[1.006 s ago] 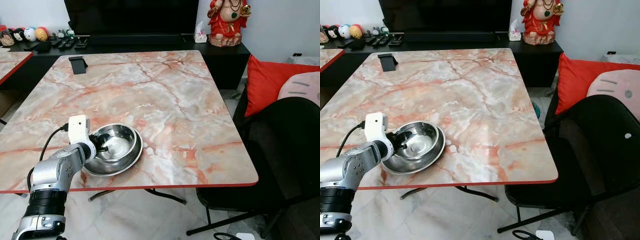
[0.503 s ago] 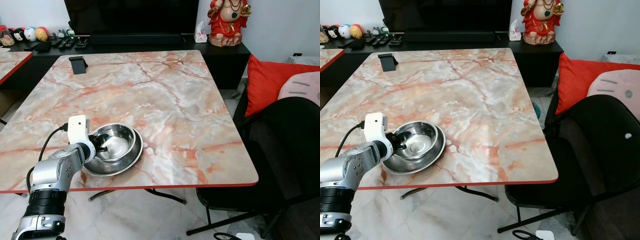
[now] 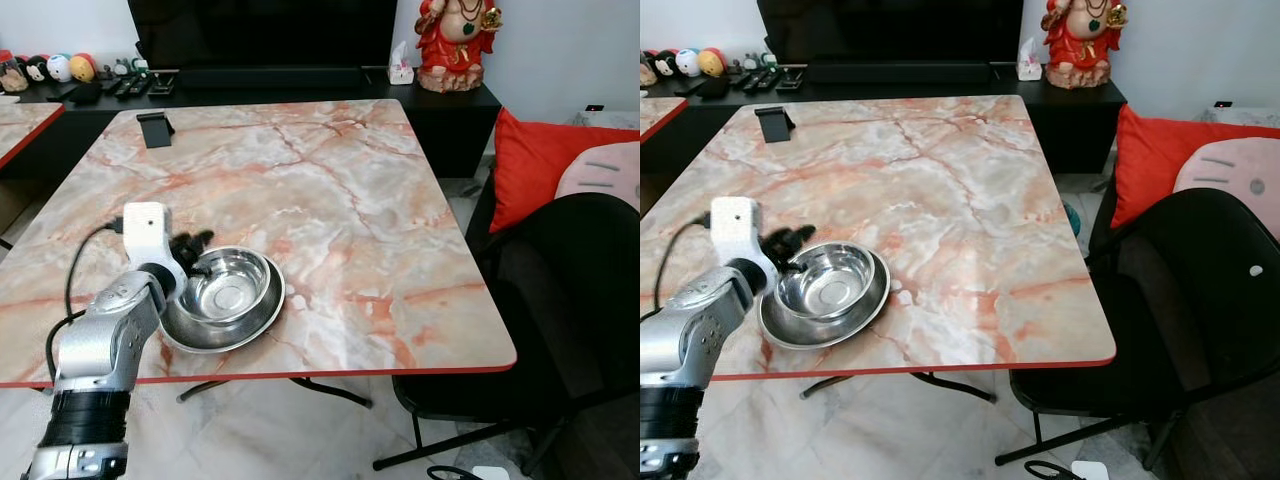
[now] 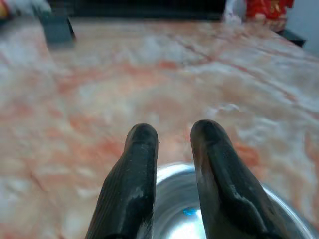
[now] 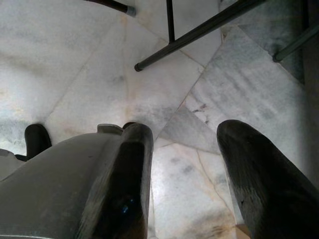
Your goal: Setting the table
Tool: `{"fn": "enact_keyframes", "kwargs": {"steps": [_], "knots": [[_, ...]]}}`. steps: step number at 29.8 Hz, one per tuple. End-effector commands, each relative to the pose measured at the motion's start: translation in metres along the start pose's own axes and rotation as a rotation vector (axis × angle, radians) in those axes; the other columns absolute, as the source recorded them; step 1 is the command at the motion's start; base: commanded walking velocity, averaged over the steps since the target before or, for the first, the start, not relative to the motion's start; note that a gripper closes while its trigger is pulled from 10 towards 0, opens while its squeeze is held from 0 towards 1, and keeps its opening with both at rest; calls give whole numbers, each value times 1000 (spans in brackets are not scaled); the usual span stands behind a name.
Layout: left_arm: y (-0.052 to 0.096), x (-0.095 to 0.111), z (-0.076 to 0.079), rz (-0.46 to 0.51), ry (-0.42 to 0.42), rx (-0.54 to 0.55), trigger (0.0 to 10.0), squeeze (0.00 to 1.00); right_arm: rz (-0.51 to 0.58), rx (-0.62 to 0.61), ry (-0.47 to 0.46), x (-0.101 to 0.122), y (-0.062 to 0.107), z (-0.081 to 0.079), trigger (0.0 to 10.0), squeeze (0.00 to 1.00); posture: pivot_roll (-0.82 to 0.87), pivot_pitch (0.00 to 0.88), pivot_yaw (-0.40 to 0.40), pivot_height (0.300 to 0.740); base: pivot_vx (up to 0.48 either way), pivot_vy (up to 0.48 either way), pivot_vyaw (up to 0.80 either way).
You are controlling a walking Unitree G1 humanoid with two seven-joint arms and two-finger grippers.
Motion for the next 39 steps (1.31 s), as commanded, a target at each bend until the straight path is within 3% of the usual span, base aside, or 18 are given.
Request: {"fn": "enact_keyframes", "kwargs": {"steps": [1,7,15,27,39], "knots": [[5,-6,2,9,-130,11,10000,0,-12,-2,-9,-4,1,0,10000,0,-37,0,26,732,0,0,0],[19,-5,10,144,-210,60,10000,0,-8,-5,-13,-5,1,1,10000,0,-50,0,21,732,0,0,0],[33,-14,25,219,-278,62,10000,0,-5,-5,-8,-6,1,1,10000,0,-60,0,23,732,0,0,0],[32,-13,31,244,-249,69,10000,0,-6,-7,-6,-7,2,2,10000,0,-62,0,27,732,0,0,0],[28,-10,34,254,-212,84,10000,0,-6,-4,-11,-7,2,0,10000,0,-50,0,37,732,0,304,0]]}}
Point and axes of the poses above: a point about 5 cm out from each wrist's last joint towards the gripper, its own y axis pointing back from the gripper into the wrist, its own x axis along the axis of the wrist's last joint, z = x × y, the point moved 2 cm from there along -y, pointing out of the wrist towards the gripper, and after that the axes turned 3 degrees about -y, right-handed, at the moved point
